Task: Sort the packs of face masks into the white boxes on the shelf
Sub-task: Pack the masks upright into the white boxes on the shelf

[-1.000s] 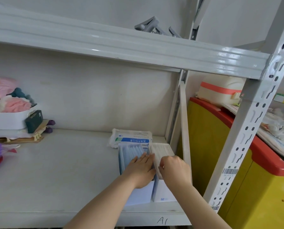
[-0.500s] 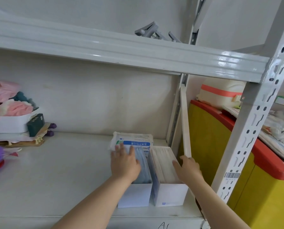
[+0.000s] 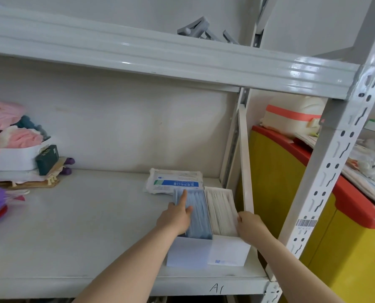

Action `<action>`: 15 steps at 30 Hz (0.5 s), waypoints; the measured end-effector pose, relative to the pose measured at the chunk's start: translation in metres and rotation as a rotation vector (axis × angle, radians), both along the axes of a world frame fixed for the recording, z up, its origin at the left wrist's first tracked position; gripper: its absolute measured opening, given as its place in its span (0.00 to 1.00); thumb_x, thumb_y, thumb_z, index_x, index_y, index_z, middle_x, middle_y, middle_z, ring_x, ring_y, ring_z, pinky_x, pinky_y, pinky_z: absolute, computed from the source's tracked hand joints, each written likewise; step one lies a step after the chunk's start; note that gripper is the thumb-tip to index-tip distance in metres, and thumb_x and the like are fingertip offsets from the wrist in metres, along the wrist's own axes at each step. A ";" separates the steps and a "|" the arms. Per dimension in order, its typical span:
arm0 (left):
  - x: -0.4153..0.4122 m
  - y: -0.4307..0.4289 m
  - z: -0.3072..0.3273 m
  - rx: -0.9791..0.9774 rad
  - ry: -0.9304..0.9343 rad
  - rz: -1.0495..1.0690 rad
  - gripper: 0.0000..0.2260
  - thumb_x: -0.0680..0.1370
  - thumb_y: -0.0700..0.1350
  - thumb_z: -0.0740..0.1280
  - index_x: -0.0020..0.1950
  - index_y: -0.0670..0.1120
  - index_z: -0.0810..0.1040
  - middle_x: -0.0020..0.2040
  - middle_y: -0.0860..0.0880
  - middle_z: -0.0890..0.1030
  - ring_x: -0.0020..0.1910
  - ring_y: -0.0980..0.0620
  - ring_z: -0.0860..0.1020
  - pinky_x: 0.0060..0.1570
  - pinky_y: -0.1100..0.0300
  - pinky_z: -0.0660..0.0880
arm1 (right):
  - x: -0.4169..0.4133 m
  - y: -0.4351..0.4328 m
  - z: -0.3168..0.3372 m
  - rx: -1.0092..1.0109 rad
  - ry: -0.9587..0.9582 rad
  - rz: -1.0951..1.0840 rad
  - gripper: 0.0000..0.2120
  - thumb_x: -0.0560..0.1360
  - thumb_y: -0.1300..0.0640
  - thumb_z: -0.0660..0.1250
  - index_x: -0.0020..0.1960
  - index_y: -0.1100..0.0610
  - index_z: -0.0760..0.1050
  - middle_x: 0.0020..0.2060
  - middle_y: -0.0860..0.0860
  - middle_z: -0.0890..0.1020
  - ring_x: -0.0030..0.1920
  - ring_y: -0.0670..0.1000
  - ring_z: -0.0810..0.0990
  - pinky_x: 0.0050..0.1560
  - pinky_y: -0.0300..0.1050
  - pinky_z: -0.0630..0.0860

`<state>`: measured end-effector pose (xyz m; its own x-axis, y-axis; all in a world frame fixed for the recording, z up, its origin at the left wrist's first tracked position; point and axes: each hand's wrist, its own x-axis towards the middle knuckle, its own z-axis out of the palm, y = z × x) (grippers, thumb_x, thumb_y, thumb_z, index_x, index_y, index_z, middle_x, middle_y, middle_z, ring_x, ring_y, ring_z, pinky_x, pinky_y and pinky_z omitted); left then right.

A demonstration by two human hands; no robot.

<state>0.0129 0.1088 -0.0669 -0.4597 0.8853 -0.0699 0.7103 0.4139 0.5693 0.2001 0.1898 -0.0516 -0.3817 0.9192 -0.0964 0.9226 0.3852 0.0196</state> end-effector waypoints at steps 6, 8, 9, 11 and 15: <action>0.006 -0.009 0.002 0.051 0.015 0.057 0.27 0.82 0.58 0.48 0.78 0.57 0.41 0.72 0.43 0.66 0.62 0.44 0.75 0.54 0.53 0.73 | -0.002 -0.009 0.007 -0.013 0.052 -0.021 0.14 0.80 0.61 0.60 0.65 0.60 0.69 0.52 0.55 0.75 0.47 0.50 0.73 0.55 0.40 0.74; 0.011 -0.011 0.005 0.065 0.053 0.096 0.26 0.82 0.59 0.47 0.78 0.57 0.42 0.75 0.43 0.62 0.64 0.44 0.74 0.55 0.53 0.72 | -0.006 -0.014 0.007 0.035 0.166 -0.060 0.13 0.80 0.60 0.61 0.64 0.59 0.70 0.51 0.55 0.76 0.48 0.51 0.77 0.54 0.42 0.77; 0.011 -0.010 0.009 0.073 0.075 0.117 0.26 0.82 0.59 0.47 0.79 0.57 0.42 0.77 0.44 0.58 0.66 0.44 0.73 0.57 0.52 0.71 | -0.011 -0.016 0.008 0.093 0.259 -0.091 0.11 0.80 0.58 0.60 0.62 0.57 0.70 0.52 0.54 0.77 0.49 0.51 0.78 0.52 0.43 0.78; 0.008 -0.010 0.017 0.103 0.108 0.124 0.26 0.82 0.58 0.47 0.79 0.54 0.44 0.79 0.45 0.53 0.70 0.43 0.69 0.63 0.48 0.69 | -0.022 -0.021 0.015 0.230 0.470 -0.094 0.10 0.81 0.54 0.57 0.61 0.53 0.69 0.52 0.52 0.79 0.47 0.50 0.78 0.48 0.42 0.79; 0.008 -0.007 0.031 0.297 0.026 0.043 0.27 0.82 0.52 0.54 0.79 0.47 0.49 0.77 0.45 0.60 0.73 0.43 0.66 0.66 0.46 0.69 | -0.065 -0.035 0.030 0.068 0.751 0.101 0.15 0.82 0.48 0.55 0.64 0.52 0.71 0.54 0.51 0.81 0.44 0.47 0.77 0.42 0.39 0.75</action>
